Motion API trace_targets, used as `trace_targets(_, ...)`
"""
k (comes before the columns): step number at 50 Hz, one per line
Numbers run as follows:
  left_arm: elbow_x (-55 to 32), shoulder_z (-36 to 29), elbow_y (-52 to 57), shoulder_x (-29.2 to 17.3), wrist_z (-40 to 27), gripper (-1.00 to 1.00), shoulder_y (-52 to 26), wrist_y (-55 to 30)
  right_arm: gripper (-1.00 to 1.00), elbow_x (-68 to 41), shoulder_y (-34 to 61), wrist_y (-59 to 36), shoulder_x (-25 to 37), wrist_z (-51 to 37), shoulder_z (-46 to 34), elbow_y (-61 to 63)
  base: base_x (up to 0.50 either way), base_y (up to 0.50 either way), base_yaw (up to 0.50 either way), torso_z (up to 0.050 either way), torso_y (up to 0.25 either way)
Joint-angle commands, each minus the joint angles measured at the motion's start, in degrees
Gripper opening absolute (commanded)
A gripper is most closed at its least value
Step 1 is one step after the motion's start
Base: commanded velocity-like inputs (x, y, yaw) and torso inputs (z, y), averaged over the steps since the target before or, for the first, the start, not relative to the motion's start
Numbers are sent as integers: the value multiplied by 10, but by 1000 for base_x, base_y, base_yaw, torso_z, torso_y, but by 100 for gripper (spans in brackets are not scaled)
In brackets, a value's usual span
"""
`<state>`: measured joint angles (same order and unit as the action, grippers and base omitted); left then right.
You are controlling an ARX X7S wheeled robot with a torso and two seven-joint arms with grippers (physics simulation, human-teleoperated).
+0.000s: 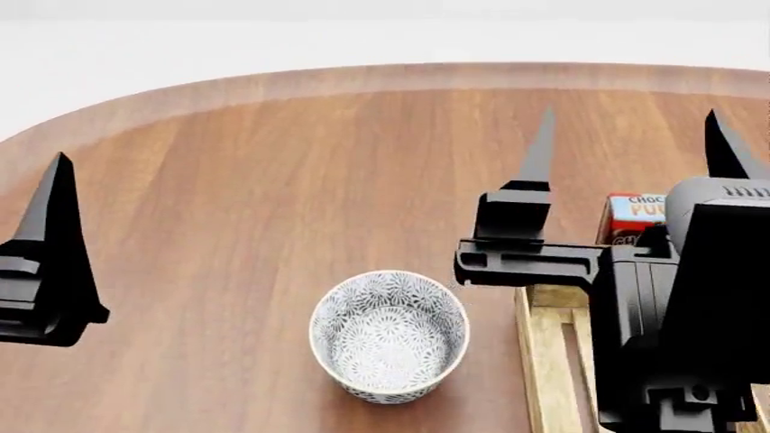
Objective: Pick up the bowl on the left and put it in the tray.
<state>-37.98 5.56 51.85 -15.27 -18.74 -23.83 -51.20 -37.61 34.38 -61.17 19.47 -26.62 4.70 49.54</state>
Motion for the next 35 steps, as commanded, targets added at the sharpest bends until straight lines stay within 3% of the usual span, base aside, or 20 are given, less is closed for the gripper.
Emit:
trace_targets(1, -49, 31, 23, -1, -10, 100, -32, -37, 100, -21, 39, -38, 10, -16, 10, 24, 0, 0, 0, 50, 0)
trace_targets(24, -73, 36, -2, 1, -14, 100, -20, -28, 100, -15, 25, -13, 21, -16, -5, 15, 0, 0, 0, 50, 0)
trace_targets(31, -38, 16, -3, -4, -16, 100, -12, -6, 100, -9, 21, -5, 25, -17, -13, 13, 0, 0, 0, 50, 0)
trace_targets(35, -42, 22, -17, -2, -5, 100, -7, 8, 100, -3, 15, 5, 28, -15, -20, 13, 0, 0, 0, 0, 0)
